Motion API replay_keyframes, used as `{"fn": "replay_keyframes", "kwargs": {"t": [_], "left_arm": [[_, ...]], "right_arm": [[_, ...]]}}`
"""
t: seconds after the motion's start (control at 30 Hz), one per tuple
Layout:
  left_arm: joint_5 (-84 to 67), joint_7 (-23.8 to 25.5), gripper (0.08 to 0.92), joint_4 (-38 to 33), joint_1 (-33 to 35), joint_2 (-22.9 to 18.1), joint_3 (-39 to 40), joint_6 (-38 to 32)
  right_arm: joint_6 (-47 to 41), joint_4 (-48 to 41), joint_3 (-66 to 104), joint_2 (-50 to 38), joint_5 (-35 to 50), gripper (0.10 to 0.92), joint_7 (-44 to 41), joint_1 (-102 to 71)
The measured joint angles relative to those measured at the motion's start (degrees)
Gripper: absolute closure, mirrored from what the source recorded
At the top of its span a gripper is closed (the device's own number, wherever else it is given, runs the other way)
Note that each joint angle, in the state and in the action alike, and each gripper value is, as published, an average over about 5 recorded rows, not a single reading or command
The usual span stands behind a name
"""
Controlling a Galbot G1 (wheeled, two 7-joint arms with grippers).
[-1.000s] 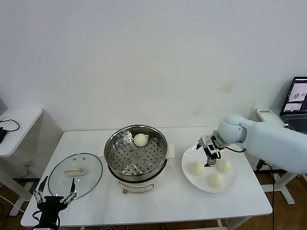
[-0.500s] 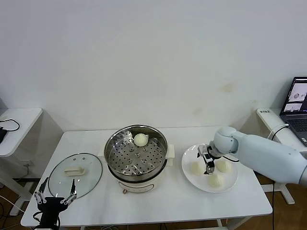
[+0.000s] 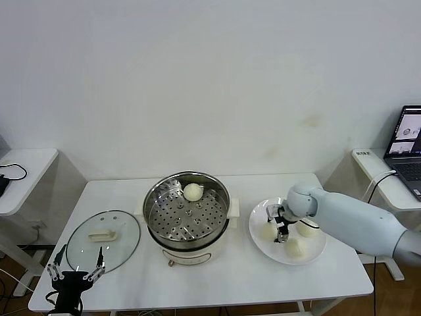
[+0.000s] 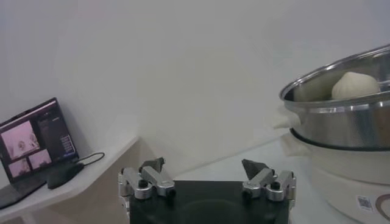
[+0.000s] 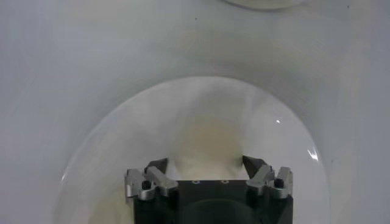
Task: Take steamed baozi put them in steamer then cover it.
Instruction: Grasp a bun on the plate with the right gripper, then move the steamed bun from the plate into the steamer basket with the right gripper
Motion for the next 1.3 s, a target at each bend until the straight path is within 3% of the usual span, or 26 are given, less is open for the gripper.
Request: {"fn": "replay_keyframes", "kwargs": {"t": [0.27, 0.63, 0.97, 1.3], "left_arm": [[0.0, 0.0, 0.177, -0.1, 0.1, 0.0, -0.1, 0.0], [-0.2, 0.0, 0.177, -0.4, 0.0, 0.5, -0.1, -0.1], [-0.3, 0.0, 0.177, -1.4, -0.2, 1.2, 0.3, 0.0], [-0.3, 0.0, 0.177, -1.8, -0.2, 1.4, 0.2, 0.0]], "right_arm": [[0.3, 0.2, -0.4, -0.3, 0.4, 0.429, -1.4, 1.2], [-0.4, 3.3, -2.4, -3.3, 4.2, 0.431, -4.8, 9.3], [-2.8, 8.0, -9.0, -3.2, 12.3, 0.423, -5.2, 24.5], [-8.1, 10.6, -13.5, 4.0, 23.5, 0.415, -2.2, 34.6]]}}
